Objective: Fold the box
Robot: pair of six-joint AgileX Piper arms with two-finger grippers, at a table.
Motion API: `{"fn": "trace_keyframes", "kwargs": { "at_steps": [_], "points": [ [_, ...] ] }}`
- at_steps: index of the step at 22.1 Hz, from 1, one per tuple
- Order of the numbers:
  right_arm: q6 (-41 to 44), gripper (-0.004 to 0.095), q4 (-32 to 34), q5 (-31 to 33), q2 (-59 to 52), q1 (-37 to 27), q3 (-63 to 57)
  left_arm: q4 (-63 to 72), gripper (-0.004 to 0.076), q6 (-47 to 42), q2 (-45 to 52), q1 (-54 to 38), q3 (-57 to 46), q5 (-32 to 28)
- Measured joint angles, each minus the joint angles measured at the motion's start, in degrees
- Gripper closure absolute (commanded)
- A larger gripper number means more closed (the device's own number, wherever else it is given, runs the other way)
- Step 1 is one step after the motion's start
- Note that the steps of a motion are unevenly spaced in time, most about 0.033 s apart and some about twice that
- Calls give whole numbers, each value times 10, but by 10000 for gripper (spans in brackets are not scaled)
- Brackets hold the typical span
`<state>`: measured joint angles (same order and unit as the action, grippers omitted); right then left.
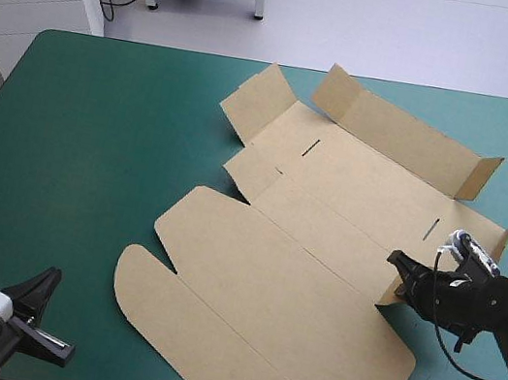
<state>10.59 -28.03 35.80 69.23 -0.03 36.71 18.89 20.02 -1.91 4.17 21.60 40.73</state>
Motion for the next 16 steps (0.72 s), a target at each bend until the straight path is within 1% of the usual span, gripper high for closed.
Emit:
{"fn": "trace_keyframes", "kwargs": {
  "at_steps": [5, 8, 12, 15, 16],
  "points": [
    [-20, 913, -1, 1, 0, 0, 1, 0, 734, 0, 0, 0, 0, 0],
    [-66, 913, 2, 14, 8, 0, 24, 0, 734, 0, 0, 0, 0, 0],
    [-168, 913, 16, 68, 76, 0, 118, 0, 734, 0, 0, 0, 0, 0],
    [-282, 913, 18, 108, 161, 0, 217, 0, 734, 0, 0, 0, 0, 0],
    [-335, 913, 18, 123, 187, 0, 254, 0, 734, 0, 0, 0, 0, 0]
  ]
}}
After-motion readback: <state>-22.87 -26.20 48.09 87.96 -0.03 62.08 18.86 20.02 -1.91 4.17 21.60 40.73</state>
